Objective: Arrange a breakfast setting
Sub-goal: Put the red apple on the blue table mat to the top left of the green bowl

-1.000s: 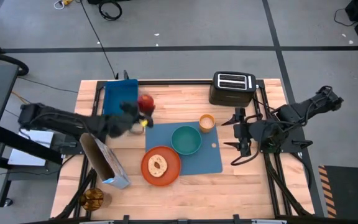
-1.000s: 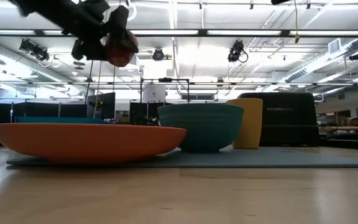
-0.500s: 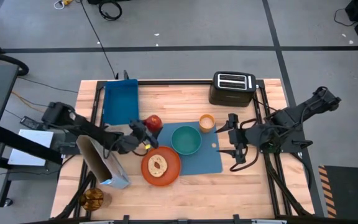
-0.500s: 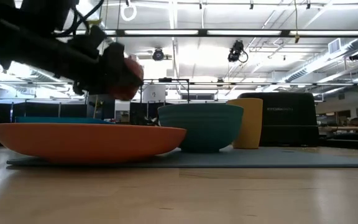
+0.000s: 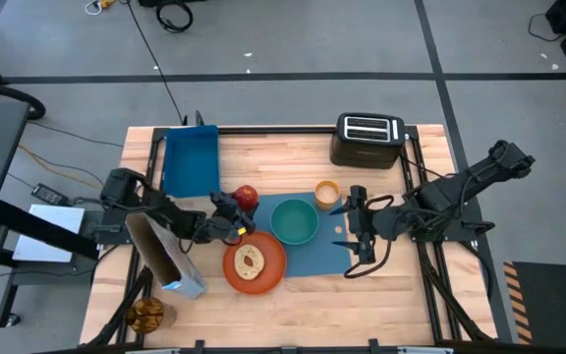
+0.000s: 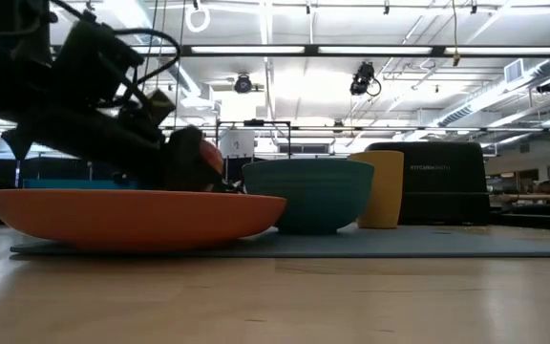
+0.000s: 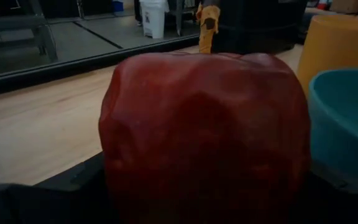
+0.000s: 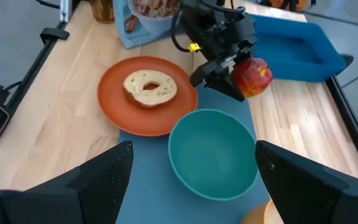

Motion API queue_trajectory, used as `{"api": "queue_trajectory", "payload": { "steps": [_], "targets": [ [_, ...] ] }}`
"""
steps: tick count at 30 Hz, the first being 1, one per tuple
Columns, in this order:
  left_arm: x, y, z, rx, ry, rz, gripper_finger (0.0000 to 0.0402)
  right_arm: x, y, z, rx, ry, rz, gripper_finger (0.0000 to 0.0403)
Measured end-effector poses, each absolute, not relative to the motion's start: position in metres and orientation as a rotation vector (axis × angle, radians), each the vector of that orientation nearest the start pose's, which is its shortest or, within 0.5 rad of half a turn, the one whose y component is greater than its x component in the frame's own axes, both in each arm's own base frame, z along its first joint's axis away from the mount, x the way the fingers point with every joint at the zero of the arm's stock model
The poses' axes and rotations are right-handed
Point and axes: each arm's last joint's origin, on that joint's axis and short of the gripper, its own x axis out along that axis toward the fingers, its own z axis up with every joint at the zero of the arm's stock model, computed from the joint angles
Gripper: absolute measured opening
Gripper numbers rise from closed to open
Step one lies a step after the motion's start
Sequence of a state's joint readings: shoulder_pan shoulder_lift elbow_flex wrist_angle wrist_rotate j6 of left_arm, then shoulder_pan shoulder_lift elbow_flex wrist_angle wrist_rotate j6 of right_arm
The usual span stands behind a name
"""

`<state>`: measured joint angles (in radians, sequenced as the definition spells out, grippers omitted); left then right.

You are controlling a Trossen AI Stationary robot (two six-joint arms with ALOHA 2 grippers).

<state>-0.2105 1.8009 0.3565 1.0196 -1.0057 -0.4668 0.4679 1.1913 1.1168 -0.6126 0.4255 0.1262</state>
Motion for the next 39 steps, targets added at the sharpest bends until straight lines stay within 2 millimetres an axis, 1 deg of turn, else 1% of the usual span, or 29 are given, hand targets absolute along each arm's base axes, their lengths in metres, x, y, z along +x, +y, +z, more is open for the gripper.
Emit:
{"api": "queue_trajectory", "payload": {
  "steps": [5,9,14,19,31,36,39],
  "targets": [
    [0.246,-0.02,0.072,-0.192,0.197,0.887,0.0327,0.227,0.101,0.326,-0.172,0.64,-0.003,0.0345],
    [0.246,-0.019,0.065,-0.2,0.194,0.893,0.0327,0.23,0.103,0.323,-0.178,0.651,-0.004,0.0345],
    [0.247,-0.019,0.064,-0.209,0.197,0.872,0.033,0.231,0.101,0.323,-0.17,0.642,-0.013,0.0346],
    [0.247,-0.019,0.064,-0.175,0.218,0.866,0.0339,0.233,0.098,0.324,-0.162,0.634,-0.023,0.0346],
    [0.247,-0.019,0.064,-0.134,0.238,0.86,0.0343,0.235,0.093,0.324,-0.127,0.636,-0.047,0.0351],
    [0.247,-0.02,0.064,-0.101,0.261,0.822,0.0341,0.235,0.093,0.324,-0.125,0.636,-0.05,0.0353],
    [0.248,-0.02,0.064,-0.1,0.261,0.821,0.033,0.235,0.093,0.324,-0.125,0.636,-0.049,0.0353]
  ]
}}
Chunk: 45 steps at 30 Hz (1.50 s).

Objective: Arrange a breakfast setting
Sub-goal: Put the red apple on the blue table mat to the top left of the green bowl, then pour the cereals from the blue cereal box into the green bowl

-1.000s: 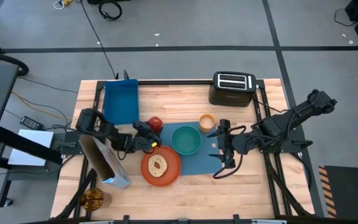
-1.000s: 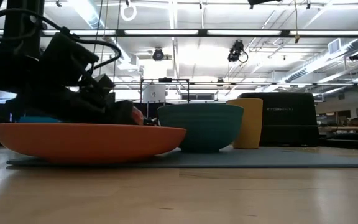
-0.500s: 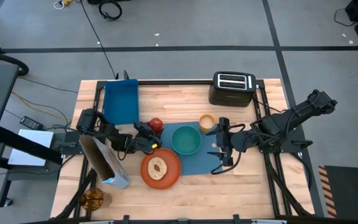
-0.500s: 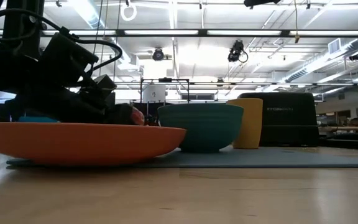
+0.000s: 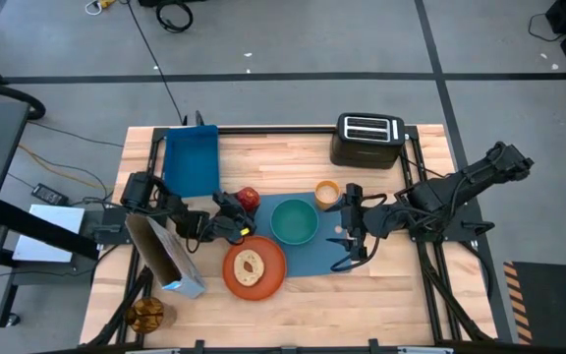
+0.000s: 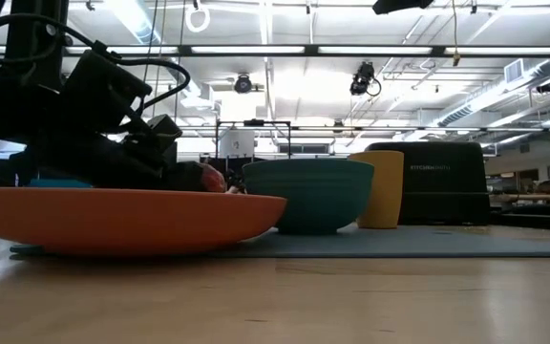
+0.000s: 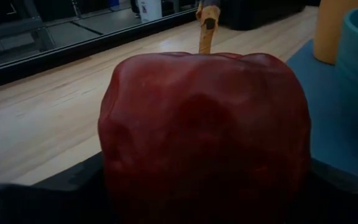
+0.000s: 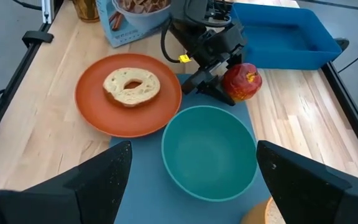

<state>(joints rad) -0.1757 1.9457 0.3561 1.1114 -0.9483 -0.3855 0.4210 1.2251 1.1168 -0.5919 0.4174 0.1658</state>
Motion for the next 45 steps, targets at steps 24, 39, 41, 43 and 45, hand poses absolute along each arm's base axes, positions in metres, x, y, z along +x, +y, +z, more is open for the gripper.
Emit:
{"api": "queue_trajectory", "payload": {
  "steps": [24,39,41,43,45],
  "targets": [
    [0.248,-0.02,0.068,-0.099,0.249,0.816,0.039,0.235,0.094,0.324,-0.071,0.644,-0.026,0.0353],
    [0.252,-0.021,0.096,-0.017,0.206,0.786,0.0391,0.235,0.094,0.323,-0.067,0.655,-0.005,0.0353],
    [0.253,-0.021,0.101,-0.014,0.189,0.785,0.0391,0.234,0.094,0.323,-0.063,0.657,0.001,0.0353],
    [0.252,-0.021,0.106,-0.001,0.182,0.792,0.0391,0.234,0.095,0.323,-0.058,0.658,0.003,0.0353],
    [0.252,-0.021,0.114,-0.003,0.157,0.791,0.0391,0.234,0.095,0.323,-0.056,0.658,0.002,0.0353]
  ]
}}
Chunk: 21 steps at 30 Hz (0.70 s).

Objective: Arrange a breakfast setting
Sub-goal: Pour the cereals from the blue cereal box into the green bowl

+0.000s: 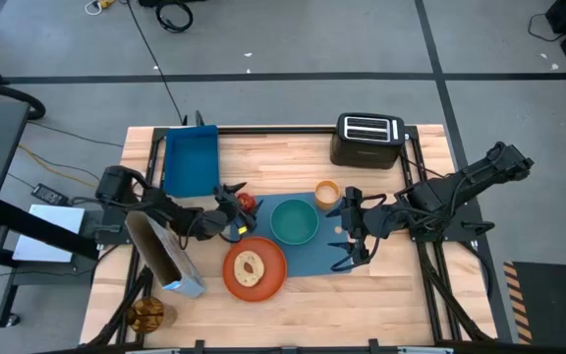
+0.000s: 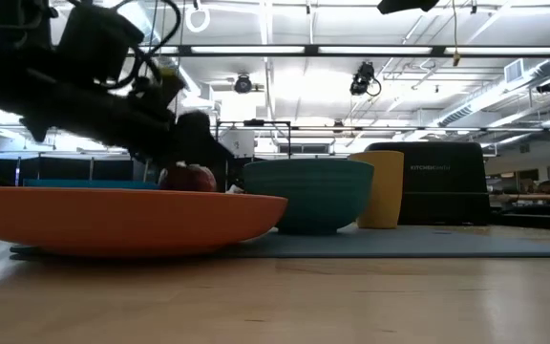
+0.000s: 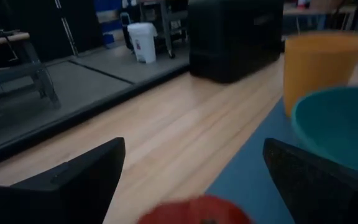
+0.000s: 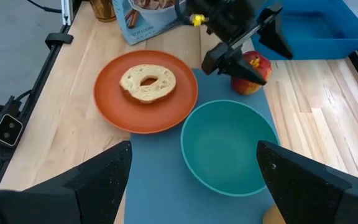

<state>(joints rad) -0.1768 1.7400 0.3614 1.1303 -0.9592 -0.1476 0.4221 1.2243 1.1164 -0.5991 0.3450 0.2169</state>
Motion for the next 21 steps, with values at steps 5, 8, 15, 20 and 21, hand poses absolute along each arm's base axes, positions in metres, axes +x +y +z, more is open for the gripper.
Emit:
{"api": "queue_trajectory", "payload": {
  "steps": [5,8,15,20,21],
  "targets": [
    [0.25,-0.024,0.143,-0.055,0.065,0.714,0.0391,0.234,0.095,0.323,-0.062,0.659,0.007,0.0353],
    [0.247,-0.029,0.165,-0.065,0.01,0.654,0.0391,0.234,0.095,0.323,-0.062,0.659,0.008,0.0353],
    [0.255,-0.031,0.24,-0.056,0.113,0.52,0.0391,0.236,0.092,0.324,-0.06,0.651,-0.004,0.0353],
    [0.26,-0.031,0.311,-0.039,0.258,0.471,0.0388,0.239,0.089,0.326,-0.095,0.621,-0.023,0.0353],
    [0.259,-0.032,0.324,-0.031,0.285,0.462,0.0387,0.239,0.088,0.327,-0.102,0.615,-0.026,0.0352]
  ]
}}
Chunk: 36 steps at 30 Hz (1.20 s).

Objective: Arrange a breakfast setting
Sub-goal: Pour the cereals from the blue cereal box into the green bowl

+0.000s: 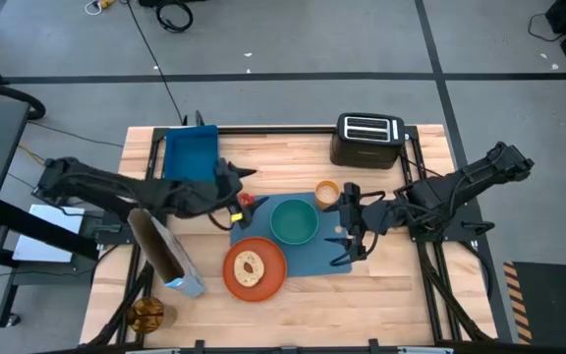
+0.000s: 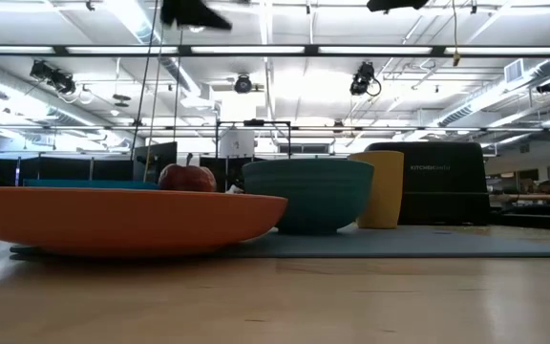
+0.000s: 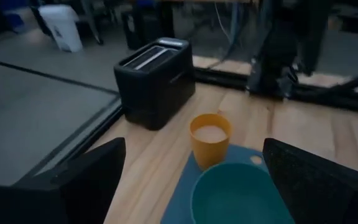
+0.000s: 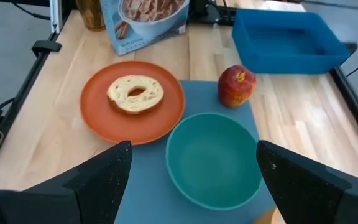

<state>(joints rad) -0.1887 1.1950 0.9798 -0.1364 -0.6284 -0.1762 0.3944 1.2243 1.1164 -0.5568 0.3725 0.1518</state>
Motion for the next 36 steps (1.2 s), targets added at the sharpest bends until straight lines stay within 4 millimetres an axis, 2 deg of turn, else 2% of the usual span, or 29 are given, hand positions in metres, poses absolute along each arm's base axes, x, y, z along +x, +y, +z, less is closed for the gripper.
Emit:
{"api": "queue_trajectory", "payload": {
  "steps": [5,10,13,15,18,26,31,36],
  "targets": [
    [0.247,-0.045,0.397,-0.055,0.319,0.318,0.0377,0.24,0.087,0.327,-0.132,0.613,-0.022,0.0352],
    [0.222,-0.072,0.443,-0.066,0.305,0.095,0.0368,0.24,0.087,0.327,-0.163,0.614,-0.012,0.0352],
    [0.206,-0.092,0.456,-0.128,0.346,-0.108,0.0366,0.24,0.086,0.327,-0.195,0.615,-0.005,0.0352],
    [0.197,-0.106,0.461,-0.173,0.356,-0.215,0.0366,0.241,0.084,0.327,-0.22,0.615,-0.005,0.0352],
    [0.183,-0.126,0.462,-0.148,0.37,-0.329,0.0366,0.242,0.081,0.327,-0.243,0.613,-0.031,0.0352],
    [0.149,-0.164,0.428,-0.03,0.584,-0.331,0.0358,0.243,0.078,0.328,-0.226,0.608,-0.048,0.0352],
    [0.133,-0.171,0.417,-0.042,0.689,-0.332,0.0333,0.243,0.076,0.328,-0.239,0.601,-0.11,0.0352],
    [0.109,-0.163,0.433,-0.092,0.789,-0.352,0.0304,0.245,0.069,0.328,-0.195,0.593,-0.191,0.0352]
  ]
}}
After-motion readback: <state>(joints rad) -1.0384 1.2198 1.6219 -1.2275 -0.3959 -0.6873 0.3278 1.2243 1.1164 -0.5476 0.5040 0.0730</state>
